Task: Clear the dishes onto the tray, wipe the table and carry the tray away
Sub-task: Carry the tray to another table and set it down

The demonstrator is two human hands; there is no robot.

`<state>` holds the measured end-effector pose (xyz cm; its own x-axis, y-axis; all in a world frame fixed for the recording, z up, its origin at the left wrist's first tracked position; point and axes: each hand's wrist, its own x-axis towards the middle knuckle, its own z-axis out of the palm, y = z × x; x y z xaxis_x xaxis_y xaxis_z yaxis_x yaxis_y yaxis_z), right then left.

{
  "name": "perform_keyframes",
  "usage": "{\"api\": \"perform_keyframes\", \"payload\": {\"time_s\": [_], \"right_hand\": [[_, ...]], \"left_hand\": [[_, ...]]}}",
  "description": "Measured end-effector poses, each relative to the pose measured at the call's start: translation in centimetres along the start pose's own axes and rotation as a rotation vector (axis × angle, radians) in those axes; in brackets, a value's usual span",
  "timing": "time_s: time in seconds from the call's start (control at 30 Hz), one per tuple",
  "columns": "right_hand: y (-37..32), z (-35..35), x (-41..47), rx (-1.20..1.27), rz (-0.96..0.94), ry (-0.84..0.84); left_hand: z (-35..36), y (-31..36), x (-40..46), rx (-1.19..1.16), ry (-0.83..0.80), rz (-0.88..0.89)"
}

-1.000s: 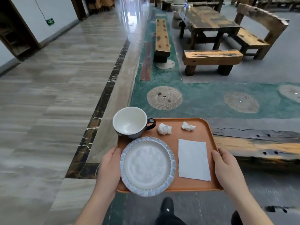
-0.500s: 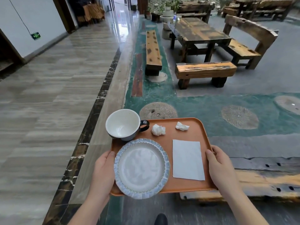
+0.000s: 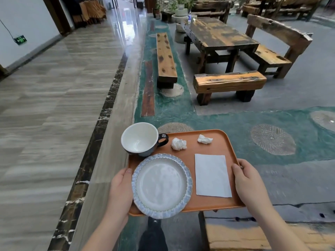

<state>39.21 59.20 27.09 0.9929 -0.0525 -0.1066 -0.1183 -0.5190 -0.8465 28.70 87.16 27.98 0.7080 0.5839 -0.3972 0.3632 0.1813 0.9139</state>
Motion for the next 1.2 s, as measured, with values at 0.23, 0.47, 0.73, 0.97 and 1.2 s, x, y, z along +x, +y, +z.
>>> {"api": "perform_keyframes", "payload": {"time_s": [0.23, 0.47, 0.73, 0.97, 1.2], "right_hand": [[-5.8, 6.2, 10.4, 0.020, 0.028, 0.044], [-9.7, 11.3, 19.5, 0.036, 0.085, 0.067], [-12.4, 15.2, 30.4, 0.093, 0.135, 0.118], [-14.2, 15.3, 45.4, 0.091, 0.117, 0.114], [-16.4, 14.0, 61.3, 0.096, 0.124, 0.126]], "left_hand": [[0.9, 6.7, 13.4, 0.004, -0.041, -0.038], [2.6, 12.3, 24.9, 0.070, -0.081, -0.058], [7.6, 17.3, 37.4, 0.155, -0.077, -0.057], [16.8, 22.3, 48.1, 0.161, -0.080, -0.040], [27.6, 29.9, 57.8, 0.114, -0.090, -0.006]]}}
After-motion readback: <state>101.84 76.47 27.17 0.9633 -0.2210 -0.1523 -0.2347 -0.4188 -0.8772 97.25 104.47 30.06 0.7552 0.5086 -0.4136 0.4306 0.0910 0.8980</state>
